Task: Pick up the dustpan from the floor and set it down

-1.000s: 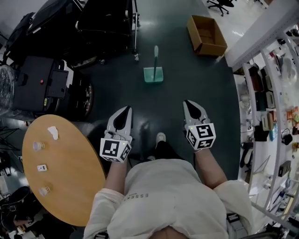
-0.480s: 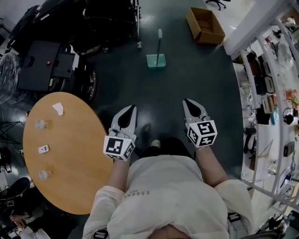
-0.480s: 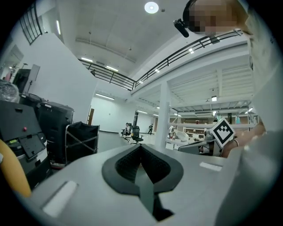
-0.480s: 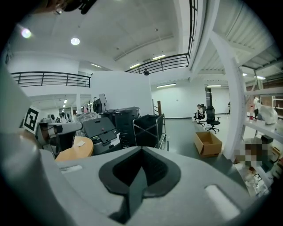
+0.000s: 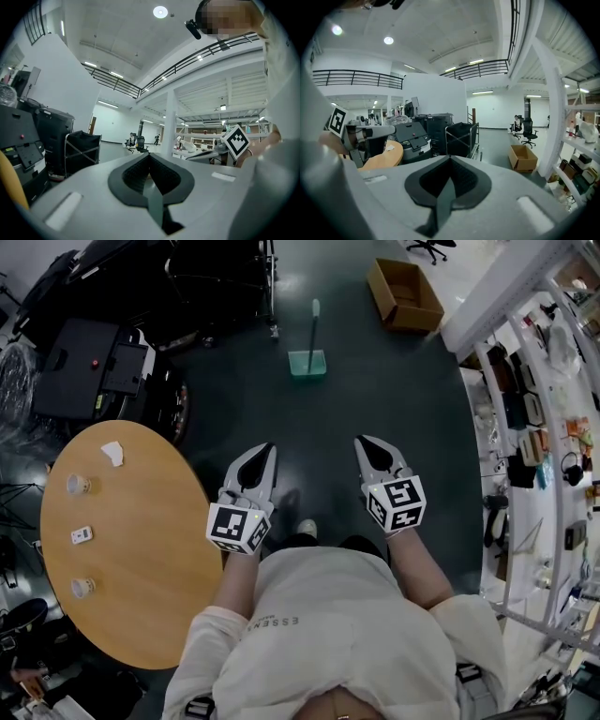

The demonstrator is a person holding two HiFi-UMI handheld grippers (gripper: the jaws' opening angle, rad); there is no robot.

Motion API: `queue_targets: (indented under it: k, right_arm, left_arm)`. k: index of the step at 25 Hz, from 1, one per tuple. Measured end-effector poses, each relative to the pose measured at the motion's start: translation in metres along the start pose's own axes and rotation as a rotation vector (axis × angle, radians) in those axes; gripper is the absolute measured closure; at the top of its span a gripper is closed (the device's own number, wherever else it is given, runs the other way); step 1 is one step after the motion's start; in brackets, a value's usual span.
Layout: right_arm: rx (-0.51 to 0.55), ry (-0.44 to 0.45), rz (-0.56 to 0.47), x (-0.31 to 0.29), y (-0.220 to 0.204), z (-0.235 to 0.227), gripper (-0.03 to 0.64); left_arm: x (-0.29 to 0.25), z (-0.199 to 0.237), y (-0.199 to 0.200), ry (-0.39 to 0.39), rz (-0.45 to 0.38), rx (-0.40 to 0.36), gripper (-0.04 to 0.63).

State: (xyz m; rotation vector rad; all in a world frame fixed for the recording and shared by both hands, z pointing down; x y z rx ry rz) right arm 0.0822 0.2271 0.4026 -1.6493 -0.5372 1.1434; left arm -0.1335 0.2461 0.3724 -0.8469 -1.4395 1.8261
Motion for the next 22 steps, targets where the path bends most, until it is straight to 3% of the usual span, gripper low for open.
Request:
queue_targets:
  k: [15,22]
  right_arm:
    - [-0.002,-0.013,-0.007,0.003,0.004,-0.005,0.627]
    - [0.0,-0.003,-0.003,0.005,0.002,-0.004,0.627]
  left_arm:
    - [-0.026,-0.017,0.0,-0.104,0.041,-0.07,0.588]
    - [-0.024,-0.022,-0.002,-0.109,0.049,-0.095,0.588]
Point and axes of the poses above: the fingertips, and each gripper's own axes: x backward along the fingers, z to its left, y out of its top, the point moved 5 cm from there along x, backward along the fingers, and after that the axes turned 4 degrees about z, right-handed, at the moved point
